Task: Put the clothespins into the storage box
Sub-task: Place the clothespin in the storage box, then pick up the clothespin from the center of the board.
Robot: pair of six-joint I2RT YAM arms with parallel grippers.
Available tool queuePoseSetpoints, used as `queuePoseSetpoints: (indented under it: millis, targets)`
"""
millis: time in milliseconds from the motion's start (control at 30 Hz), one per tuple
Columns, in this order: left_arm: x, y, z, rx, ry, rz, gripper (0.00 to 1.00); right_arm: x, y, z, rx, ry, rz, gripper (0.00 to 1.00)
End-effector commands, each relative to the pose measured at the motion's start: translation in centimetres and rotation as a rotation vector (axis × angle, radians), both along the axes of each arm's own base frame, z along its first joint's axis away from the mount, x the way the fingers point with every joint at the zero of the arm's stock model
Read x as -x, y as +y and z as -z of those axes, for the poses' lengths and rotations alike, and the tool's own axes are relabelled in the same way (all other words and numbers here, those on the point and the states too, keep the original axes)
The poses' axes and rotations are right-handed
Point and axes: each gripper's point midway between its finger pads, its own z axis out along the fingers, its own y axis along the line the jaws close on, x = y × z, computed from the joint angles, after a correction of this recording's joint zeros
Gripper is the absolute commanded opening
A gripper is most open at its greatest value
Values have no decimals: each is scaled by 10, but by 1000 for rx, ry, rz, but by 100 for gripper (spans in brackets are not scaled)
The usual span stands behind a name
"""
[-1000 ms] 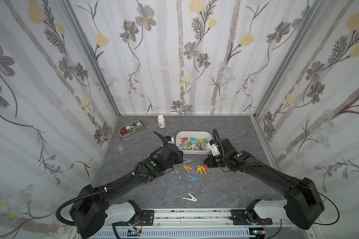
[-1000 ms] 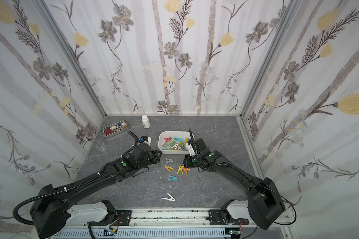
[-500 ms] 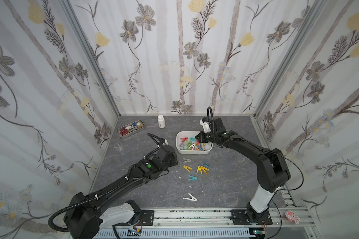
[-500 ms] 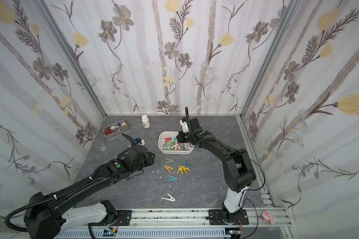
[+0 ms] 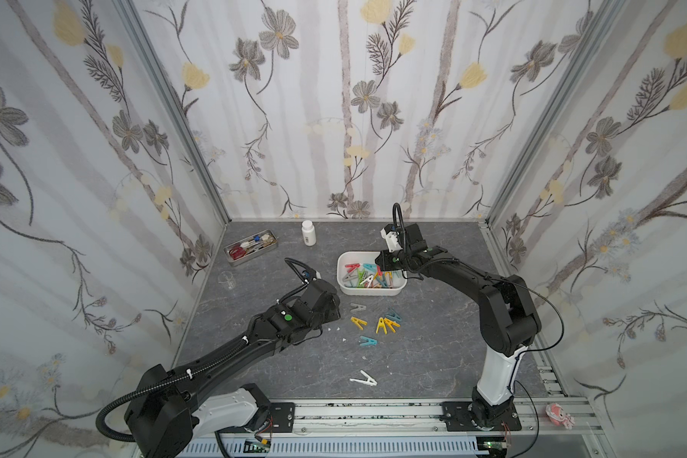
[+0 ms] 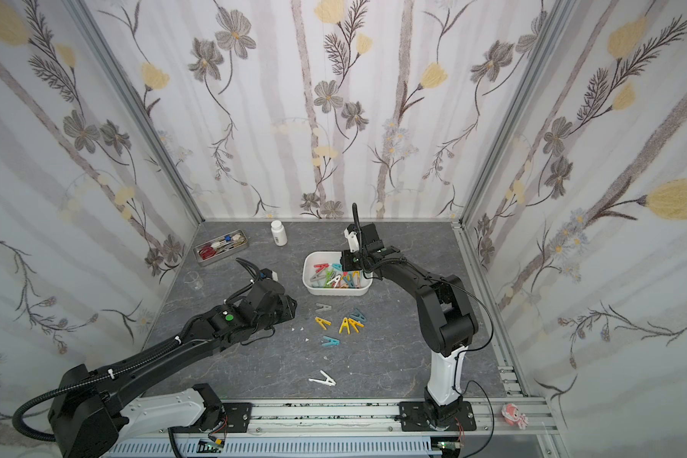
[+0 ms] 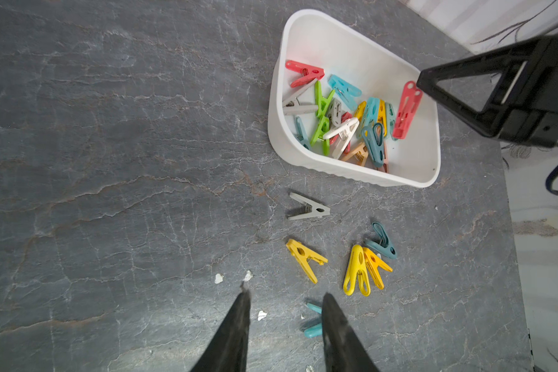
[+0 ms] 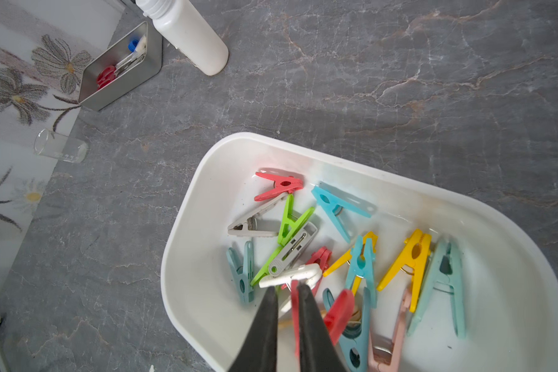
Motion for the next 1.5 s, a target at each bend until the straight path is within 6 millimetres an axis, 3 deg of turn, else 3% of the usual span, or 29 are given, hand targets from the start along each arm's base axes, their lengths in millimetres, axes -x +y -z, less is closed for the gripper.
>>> queuePoseSetpoints:
  millis: [0,200,367,633,667,767,1100,1300,1467]
  targets:
    - [1,-3,2,27,11,-1,37,-3,-3,-11,15,-44,4,26]
    - [6,-5,9,25,37,29,37,-1,-7,-26,18,-76,10,29]
    - [16,-9,22,6,81,83,37,13,-7,-36,-14,-91,-5,29]
    - [31,-20,36,-26,125,197,37,58,-12,-37,-43,-92,-11,29]
    - [33,-23,38,-28,129,213,37,65,-13,-44,-53,-106,-14,30]
    - [43,-34,43,-35,133,278,42,85,-14,-44,-54,-108,-14,32]
    - [95,-64,70,-102,163,522,51,141,-31,-21,-46,-79,6,33]
    - [132,-82,77,-96,154,660,53,150,-41,-16,-14,-69,14,39]
    - [151,-88,85,-151,138,731,53,151,-41,-15,-21,-68,13,42]
